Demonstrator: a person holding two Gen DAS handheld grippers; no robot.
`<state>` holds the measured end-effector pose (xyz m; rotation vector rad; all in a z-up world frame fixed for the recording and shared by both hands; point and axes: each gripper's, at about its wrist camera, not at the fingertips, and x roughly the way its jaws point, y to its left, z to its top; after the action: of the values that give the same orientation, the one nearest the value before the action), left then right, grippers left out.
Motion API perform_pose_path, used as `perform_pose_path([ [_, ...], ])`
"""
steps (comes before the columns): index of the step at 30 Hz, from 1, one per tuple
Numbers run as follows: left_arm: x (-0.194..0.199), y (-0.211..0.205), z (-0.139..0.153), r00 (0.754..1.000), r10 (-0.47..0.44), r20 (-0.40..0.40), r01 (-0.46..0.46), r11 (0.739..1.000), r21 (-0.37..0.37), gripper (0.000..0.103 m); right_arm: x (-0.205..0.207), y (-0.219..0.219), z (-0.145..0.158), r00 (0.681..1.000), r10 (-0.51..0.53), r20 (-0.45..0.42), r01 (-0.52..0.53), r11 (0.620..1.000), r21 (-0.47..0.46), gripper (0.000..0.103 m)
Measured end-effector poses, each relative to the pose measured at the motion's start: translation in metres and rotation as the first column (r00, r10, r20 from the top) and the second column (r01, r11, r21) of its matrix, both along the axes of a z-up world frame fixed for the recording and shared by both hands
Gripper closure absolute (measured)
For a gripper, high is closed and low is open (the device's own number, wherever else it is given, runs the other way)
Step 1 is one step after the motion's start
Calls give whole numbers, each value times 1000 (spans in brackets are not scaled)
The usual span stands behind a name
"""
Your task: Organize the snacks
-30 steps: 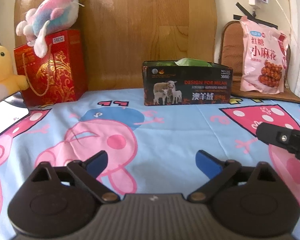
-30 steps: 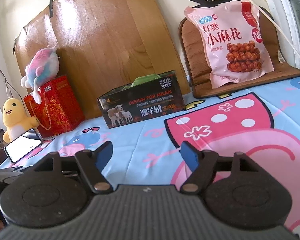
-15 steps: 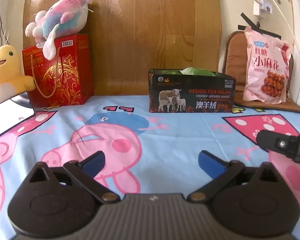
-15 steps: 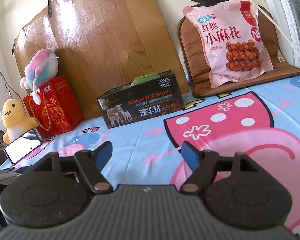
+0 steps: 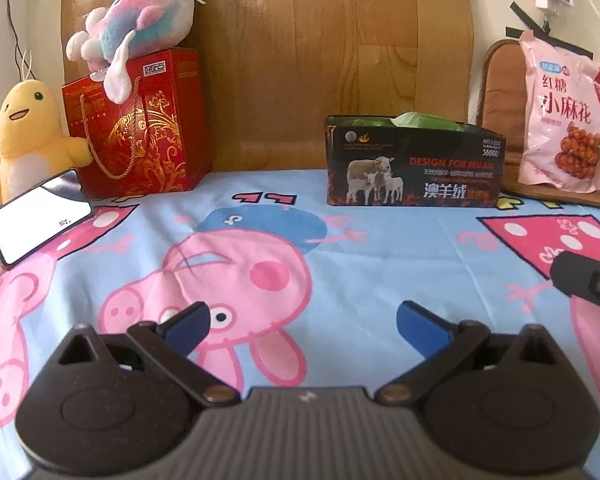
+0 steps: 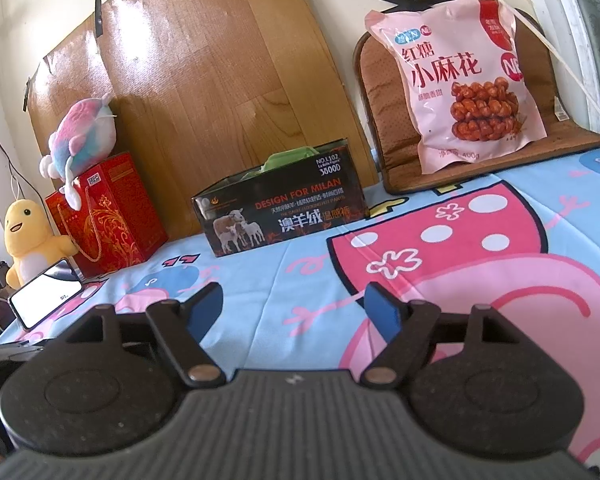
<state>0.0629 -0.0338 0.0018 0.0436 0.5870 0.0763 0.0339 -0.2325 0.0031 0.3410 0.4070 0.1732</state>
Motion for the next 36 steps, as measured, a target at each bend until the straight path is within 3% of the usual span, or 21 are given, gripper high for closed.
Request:
perform_pose_path([
  [36, 4, -5, -3, 998, -47, -31, 49, 998, 48, 0, -1, 1, 0, 1000, -11, 0, 11, 1000, 10, 19],
])
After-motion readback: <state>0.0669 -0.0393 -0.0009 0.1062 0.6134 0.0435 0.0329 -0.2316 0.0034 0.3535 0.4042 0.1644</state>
